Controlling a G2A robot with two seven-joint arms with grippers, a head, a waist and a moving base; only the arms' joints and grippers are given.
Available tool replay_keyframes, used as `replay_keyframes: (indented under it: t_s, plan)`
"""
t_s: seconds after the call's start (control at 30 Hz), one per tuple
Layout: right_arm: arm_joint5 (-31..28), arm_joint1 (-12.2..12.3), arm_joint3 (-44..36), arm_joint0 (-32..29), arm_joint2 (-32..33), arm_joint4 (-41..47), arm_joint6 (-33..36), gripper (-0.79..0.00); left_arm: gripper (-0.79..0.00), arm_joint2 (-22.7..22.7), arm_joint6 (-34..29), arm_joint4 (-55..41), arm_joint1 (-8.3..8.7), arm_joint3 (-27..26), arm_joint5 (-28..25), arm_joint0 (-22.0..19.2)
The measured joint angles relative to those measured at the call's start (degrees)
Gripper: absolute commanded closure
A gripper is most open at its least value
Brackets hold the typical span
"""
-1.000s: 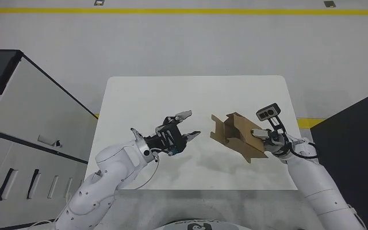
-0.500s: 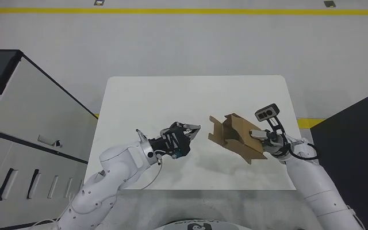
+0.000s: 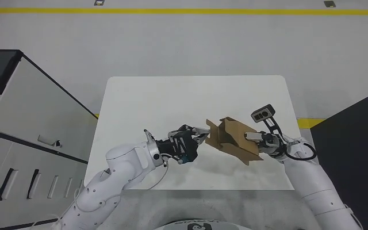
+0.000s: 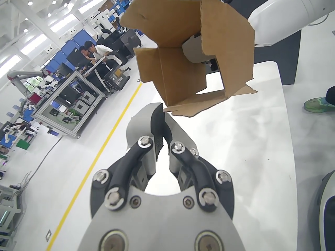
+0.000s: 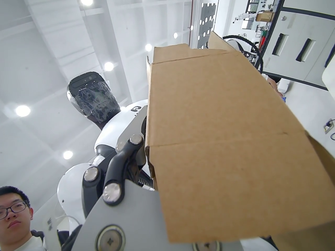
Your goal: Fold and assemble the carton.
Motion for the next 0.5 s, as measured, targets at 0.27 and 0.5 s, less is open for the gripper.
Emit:
replay_keyframes:
  t_s: [0.27,0.5]
  plan:
    - [0.3,-0.4,0.4,0.4,-0.2,-1.2,-0.4,0.0,0.0,0.9,0.1,-0.3,-0.13,0.4,-0.6,-1.0]
    - [0.5,-0.7,0.7,0.7,-0.3,-2.0,-0.3,0.0,0.0,2.0,0.3,-0.1,-0.31,0.7,-1.1,-1.9]
